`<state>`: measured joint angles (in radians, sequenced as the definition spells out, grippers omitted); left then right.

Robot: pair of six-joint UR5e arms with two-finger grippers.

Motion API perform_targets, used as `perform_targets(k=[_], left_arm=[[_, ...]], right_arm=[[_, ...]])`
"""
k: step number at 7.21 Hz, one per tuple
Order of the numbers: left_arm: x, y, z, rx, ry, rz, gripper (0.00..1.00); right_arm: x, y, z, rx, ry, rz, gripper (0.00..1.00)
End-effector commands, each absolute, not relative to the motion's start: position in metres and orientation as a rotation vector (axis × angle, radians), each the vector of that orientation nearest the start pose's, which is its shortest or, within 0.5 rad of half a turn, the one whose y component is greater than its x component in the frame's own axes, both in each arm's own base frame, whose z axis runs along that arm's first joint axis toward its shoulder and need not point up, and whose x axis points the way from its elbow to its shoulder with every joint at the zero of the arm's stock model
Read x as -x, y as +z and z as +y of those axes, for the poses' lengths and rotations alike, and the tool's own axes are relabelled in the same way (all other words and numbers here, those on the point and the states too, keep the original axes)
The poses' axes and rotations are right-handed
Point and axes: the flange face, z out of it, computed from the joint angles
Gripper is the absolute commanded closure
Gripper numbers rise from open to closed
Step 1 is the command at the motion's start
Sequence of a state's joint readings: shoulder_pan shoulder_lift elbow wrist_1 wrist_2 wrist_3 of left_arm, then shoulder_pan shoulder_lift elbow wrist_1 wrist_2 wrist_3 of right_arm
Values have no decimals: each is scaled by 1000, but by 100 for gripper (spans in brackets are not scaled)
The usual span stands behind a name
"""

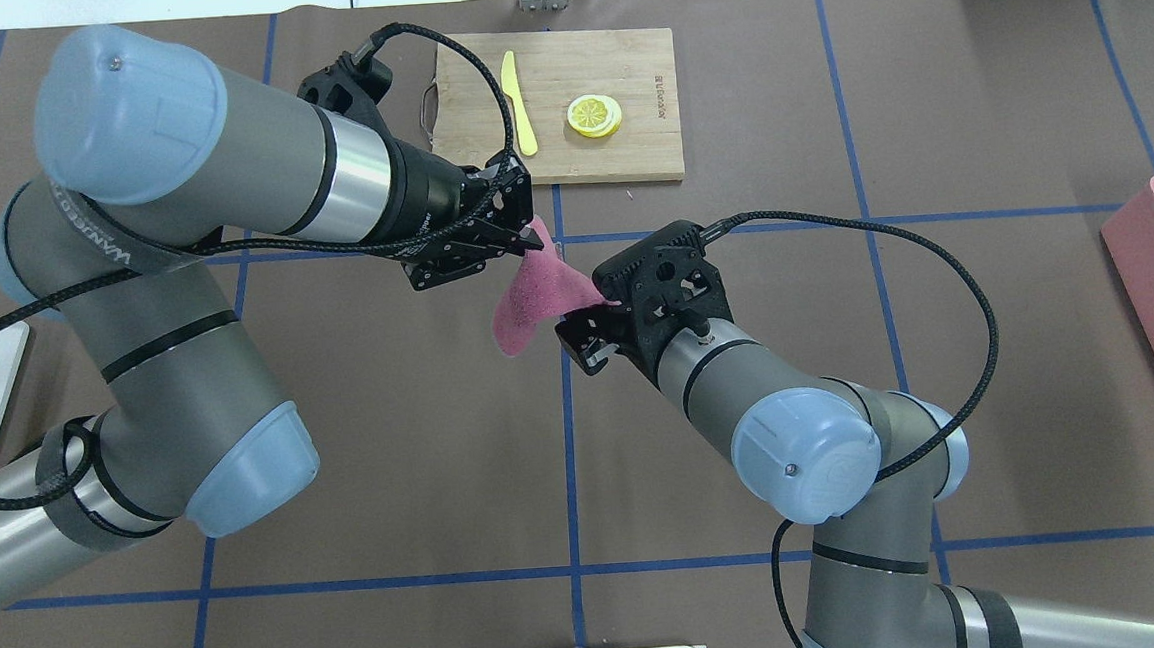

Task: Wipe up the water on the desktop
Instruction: 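Grasp the pink cloth with the right gripper from the left gripper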

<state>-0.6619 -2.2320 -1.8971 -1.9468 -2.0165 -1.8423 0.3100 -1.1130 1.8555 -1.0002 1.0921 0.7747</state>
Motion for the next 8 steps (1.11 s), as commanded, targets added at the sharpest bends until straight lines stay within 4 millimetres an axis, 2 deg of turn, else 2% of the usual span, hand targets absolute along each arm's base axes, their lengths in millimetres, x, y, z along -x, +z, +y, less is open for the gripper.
perform_targets(k=[1, 2, 4, 5, 6, 7, 8], left_arm=[[-408, 96, -432, 109, -474, 1389, 100], [-409, 98, -432, 106, -473, 1386, 100], [-409, 98, -433, 104, -474, 1386, 100], [-408, 97, -432, 104, -473, 1388, 100], [-408, 100, -433, 96, -462, 1384, 90], [-407, 108, -436, 67, -451, 1371, 2], [-396, 121, -446, 22, -436, 1351, 2]], right_arm=[[505, 206, -350, -1016, -98, -876, 67], [505, 206, -350, -1016, -97, -878, 75], [504, 206, -349, -1013, -88, -888, 100], [502, 205, -349, -1021, -77, -911, 100], [500, 203, -349, -1026, -74, -921, 100], [497, 200, -350, -1031, -68, -925, 100], [492, 196, -355, -1038, -57, -927, 100]])
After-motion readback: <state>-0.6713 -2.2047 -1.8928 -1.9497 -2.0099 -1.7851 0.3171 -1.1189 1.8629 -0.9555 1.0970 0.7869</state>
